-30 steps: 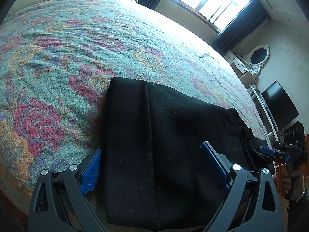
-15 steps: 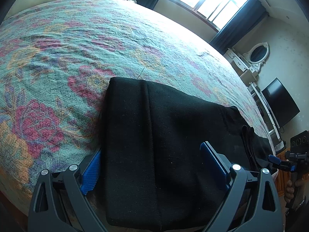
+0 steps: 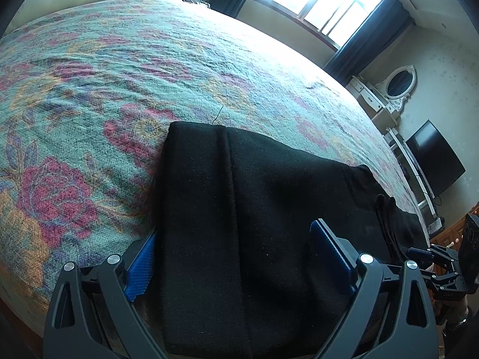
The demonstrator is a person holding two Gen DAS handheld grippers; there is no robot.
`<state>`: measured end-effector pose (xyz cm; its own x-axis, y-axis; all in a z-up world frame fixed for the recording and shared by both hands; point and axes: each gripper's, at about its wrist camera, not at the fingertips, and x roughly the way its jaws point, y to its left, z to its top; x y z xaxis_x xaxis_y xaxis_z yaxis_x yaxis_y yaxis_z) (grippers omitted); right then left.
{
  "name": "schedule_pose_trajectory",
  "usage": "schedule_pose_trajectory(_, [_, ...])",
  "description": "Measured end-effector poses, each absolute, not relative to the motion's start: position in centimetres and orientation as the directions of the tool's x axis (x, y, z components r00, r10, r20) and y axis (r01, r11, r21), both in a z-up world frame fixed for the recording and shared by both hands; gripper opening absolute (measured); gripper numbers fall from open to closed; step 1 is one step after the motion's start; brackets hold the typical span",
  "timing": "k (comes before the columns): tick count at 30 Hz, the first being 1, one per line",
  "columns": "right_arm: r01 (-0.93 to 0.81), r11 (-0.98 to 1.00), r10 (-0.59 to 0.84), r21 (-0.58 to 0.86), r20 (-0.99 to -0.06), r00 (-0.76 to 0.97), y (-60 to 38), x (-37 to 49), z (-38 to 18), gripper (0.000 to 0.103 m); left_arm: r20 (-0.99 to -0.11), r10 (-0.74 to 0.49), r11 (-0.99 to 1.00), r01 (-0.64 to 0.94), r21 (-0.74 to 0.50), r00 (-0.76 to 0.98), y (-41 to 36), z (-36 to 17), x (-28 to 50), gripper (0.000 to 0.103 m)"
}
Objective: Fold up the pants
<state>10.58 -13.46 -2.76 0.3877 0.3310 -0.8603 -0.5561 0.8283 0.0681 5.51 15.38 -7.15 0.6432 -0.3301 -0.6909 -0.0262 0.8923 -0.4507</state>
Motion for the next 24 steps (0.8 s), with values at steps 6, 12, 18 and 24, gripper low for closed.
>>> schedule_pose_trajectory(6, [-0.523,0.829,0.409,0.198,-0.852,0.326,-13.0,11.7,-2.7,0.019,-0.688,-0.334,0.889,-0.026,-0.456,0.644,15.5,-7.2,5.5,0.093])
schedule_pose_trajectory(12, [-0.476,0.806,0.508,0.352,-0.824,0.25,-12.9,12.6,-3.6,0.029,-0.679,-0.335,0.879,-0.042,-0.474,0.654,15.8,-7.2,5.7,0.093])
schedule_pose_trajectory(18, [-0.38,0.698,0.708,0.607,-0.666,0.236,-15.4,13.6,-2.4,0.047,-0.681,-0.341,0.877,-0.042,-0.479,0.649,15.9,-6.9,6.2,0.093])
schedule_pose_trajectory(24, [-0.23,0.662,0.74,0.713,-0.576,0.347,-18.7,17.3,-2.7,0.054,-0.678,-0.361,0.865,-0.042,-0.5,0.64,16.3,-6.9,6.6,0.093])
